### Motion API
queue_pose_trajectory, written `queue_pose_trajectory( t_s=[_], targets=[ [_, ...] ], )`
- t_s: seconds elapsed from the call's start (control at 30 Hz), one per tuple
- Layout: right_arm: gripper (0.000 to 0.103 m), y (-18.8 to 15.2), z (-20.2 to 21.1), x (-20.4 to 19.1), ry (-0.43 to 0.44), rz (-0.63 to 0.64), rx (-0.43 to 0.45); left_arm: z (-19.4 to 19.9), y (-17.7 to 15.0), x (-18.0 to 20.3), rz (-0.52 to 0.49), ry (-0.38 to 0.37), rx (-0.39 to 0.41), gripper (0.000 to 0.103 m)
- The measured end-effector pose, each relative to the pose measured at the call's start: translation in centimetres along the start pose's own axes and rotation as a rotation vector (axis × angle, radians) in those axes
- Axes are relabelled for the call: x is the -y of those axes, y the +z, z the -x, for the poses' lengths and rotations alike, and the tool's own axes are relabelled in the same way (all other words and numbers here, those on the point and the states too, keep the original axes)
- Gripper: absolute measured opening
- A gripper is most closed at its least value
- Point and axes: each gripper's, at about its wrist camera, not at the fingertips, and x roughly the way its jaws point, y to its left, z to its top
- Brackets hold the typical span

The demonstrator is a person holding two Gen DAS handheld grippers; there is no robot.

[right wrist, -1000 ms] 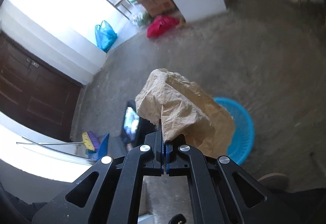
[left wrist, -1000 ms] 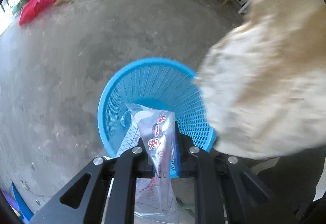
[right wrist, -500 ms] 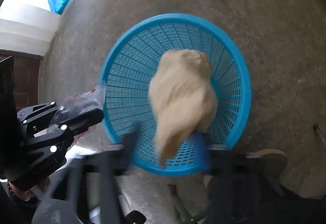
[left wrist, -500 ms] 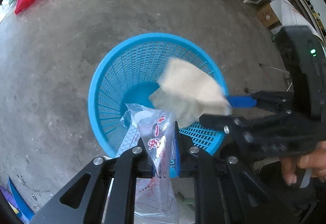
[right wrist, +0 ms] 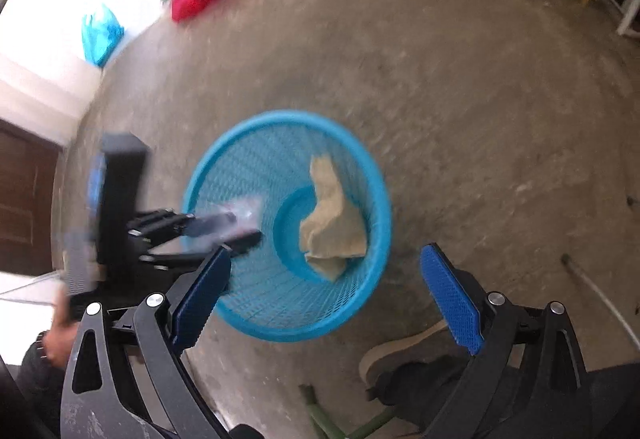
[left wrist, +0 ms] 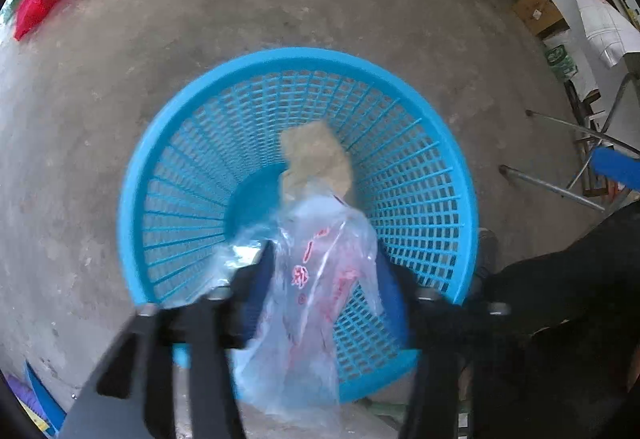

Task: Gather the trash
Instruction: 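Open both grippers to drop the bag and paper into the basket, then bring both open grippers back over the table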

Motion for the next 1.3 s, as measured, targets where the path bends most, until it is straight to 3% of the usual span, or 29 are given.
queue_pose_trajectory(
  t_s=[0.27, 0.53, 0.77, 1.0, 1.13, 1.3],
  targets=[
    [0.092, 0.8, 2.1, 3.0, 0.026, -0.106, 0.075, 0.4, 0.3, 1.3, -0.012, 0.053, -0.025, 0.059],
    [0.092, -0.4, 6.7, 4.1, -0.048, -0.134, 0.055, 6.2, 2.1, 6.3, -0.090, 0.057, 0.048, 0.059],
    [0.095, -4.1, 16.4, 8.0, -0.155, -0.188, 0.152, 15.1, 6.5, 16.5, -0.282, 0.014, 0.217, 0.071],
    [0.095, -9.9, 25.3, 14.1, -0.290, -0.335, 0.259, 21.8, 10.0, 30.9, -0.564, -0.144, 0.363, 0.080],
    [0.095, -13.5, 28.8, 18.2, -0.368, -0.463, 0.296, 22.4, 11.5, 39.1, -0.724, -0.232, 0.394, 0.083],
    [0.095, -16.9, 32.2, 23.3, -0.437, -0.610, 0.320, 19.7, 12.8, 49.9, -0.925, -0.324, 0.350, 0.083]
  ],
)
